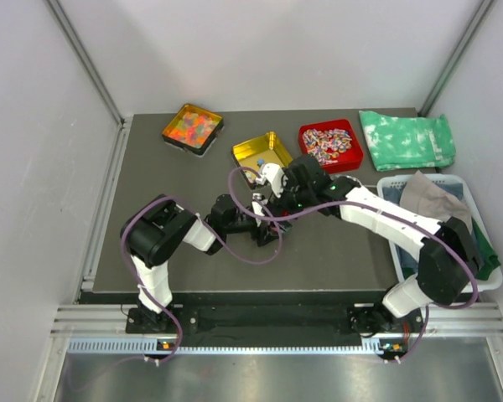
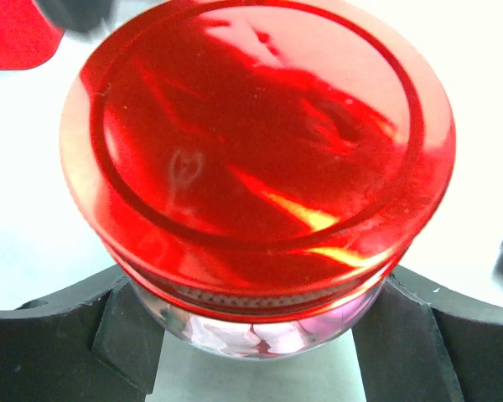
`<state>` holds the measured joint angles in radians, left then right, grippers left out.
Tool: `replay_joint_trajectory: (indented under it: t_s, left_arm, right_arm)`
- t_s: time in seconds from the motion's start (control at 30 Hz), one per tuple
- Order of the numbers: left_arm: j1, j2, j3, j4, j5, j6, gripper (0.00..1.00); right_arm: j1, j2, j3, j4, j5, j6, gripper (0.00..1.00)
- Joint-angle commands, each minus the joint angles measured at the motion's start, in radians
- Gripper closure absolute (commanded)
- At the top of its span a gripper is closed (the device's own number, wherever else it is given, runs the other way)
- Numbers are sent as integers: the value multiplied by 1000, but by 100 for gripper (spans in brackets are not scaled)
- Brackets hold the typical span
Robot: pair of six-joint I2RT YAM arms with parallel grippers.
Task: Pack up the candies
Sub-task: Screw the bottle lid onto the packing bottle.
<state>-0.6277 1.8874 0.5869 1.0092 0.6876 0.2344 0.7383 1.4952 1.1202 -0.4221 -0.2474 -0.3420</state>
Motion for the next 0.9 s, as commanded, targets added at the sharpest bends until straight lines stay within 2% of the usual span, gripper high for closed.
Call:
replay_joint_trajectory:
  t_s: [0.0, 0.17, 0.47, 0.87]
  left_arm:
    - [-4, 10, -15, -92, -54, 37, 37]
    - [-4, 9, -16, -92, -49, 37, 37]
    - [-4, 9, -15, -92, -46, 37, 37]
    - [-4, 12, -13, -95, -42, 37, 37]
  right_arm:
    - [-63, 6, 118, -159, -200, -101, 1]
    - [-122, 16, 130, -129, -219, -65, 1]
    - [-131, 78, 145, -29, -92, 14, 1]
    - [-129, 105, 73, 22, 22, -17, 1]
